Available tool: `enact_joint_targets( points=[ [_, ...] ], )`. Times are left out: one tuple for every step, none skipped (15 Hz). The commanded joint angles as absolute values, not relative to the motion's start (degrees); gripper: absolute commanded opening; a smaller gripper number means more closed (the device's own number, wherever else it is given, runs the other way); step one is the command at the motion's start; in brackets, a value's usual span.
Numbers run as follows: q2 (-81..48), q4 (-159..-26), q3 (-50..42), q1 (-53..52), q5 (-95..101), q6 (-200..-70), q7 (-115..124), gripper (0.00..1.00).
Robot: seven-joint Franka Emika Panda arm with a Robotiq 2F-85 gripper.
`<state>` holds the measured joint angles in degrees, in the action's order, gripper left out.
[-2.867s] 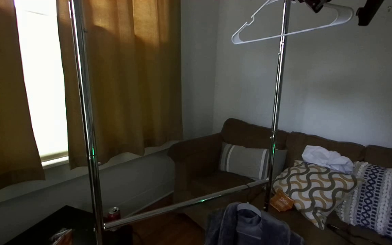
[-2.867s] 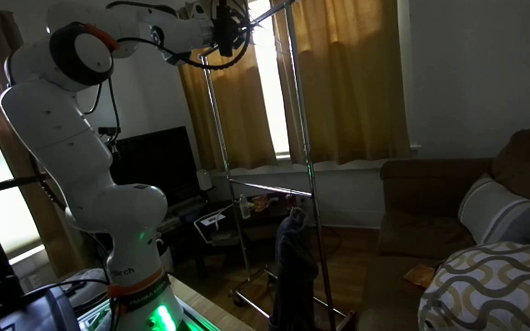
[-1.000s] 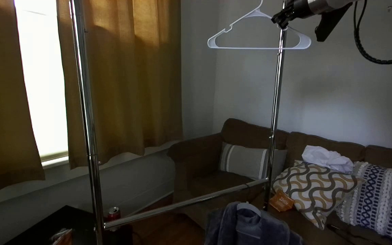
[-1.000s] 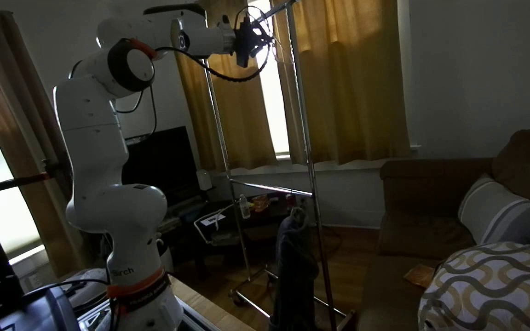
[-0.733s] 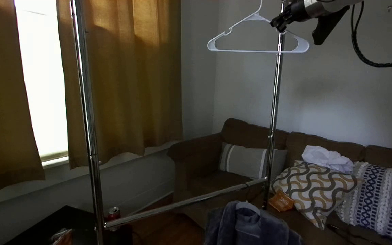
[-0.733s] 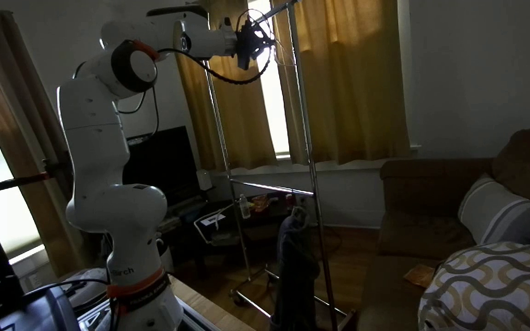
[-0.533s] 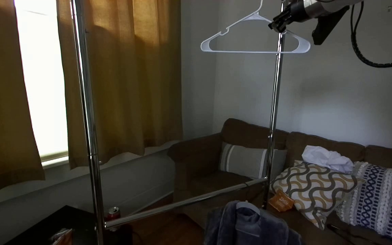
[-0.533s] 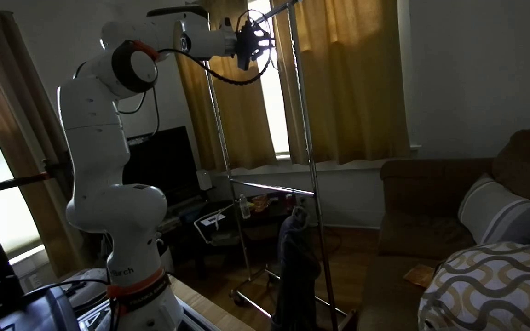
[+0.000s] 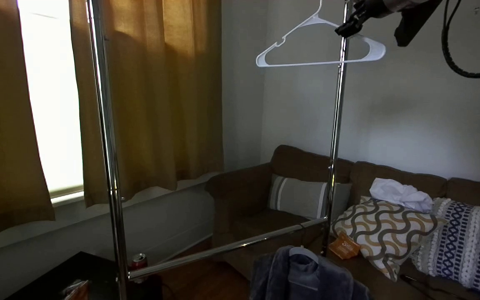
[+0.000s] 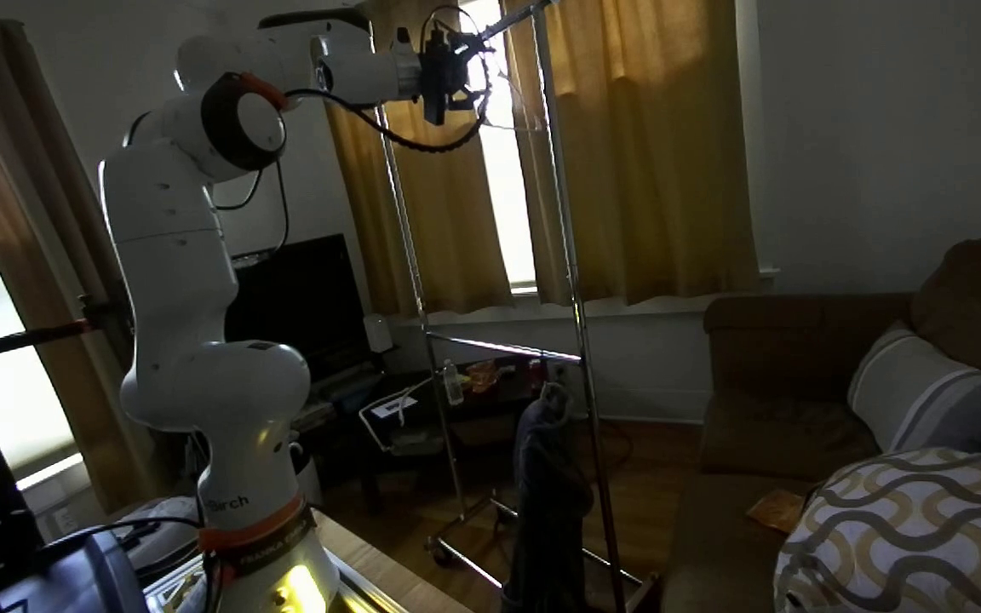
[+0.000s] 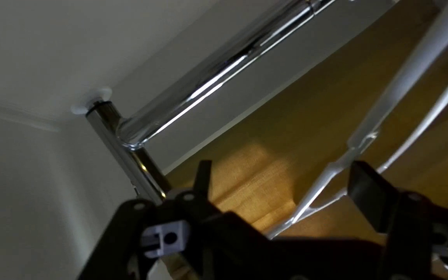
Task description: Place the white clothes hanger on the top rail
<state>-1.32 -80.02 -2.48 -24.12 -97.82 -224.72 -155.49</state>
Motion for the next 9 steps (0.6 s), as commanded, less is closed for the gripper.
enact_joint_targets(
  points=[
    [3.15, -86.86, 3.54, -20.26, -93.98, -230.26, -156.5, 1.0],
    [4.34, -88.95, 4.33, -19.84, -93.81, -231.41, -156.81, 1.0],
    [5.32, -90.79, 5.44, -19.04, -93.6, -232.82, -156.82, 1.0],
    [6.02, -92.47, 6.4, -18.33, -93.25, -234.22, -156.81, 1.0],
    [6.95, -94.17, 7.3, -17.83, -93.38, -235.08, -156.8, 1.0],
    [7.87, -96.11, 8.02, -17.37, -93.35, -235.77, -156.81, 1.0],
    [8.63, -97.28, 8.61, -16.95, -93.42, -236.57, -156.8, 1.0],
    [9.63, -99.2, 9.16, -16.65, -93.38, -236.61, -156.81, 0.99],
    [10.55, -100.81, 9.68, -16.37, -93.2, -236.97, -156.81, 1.0]
  ],
)
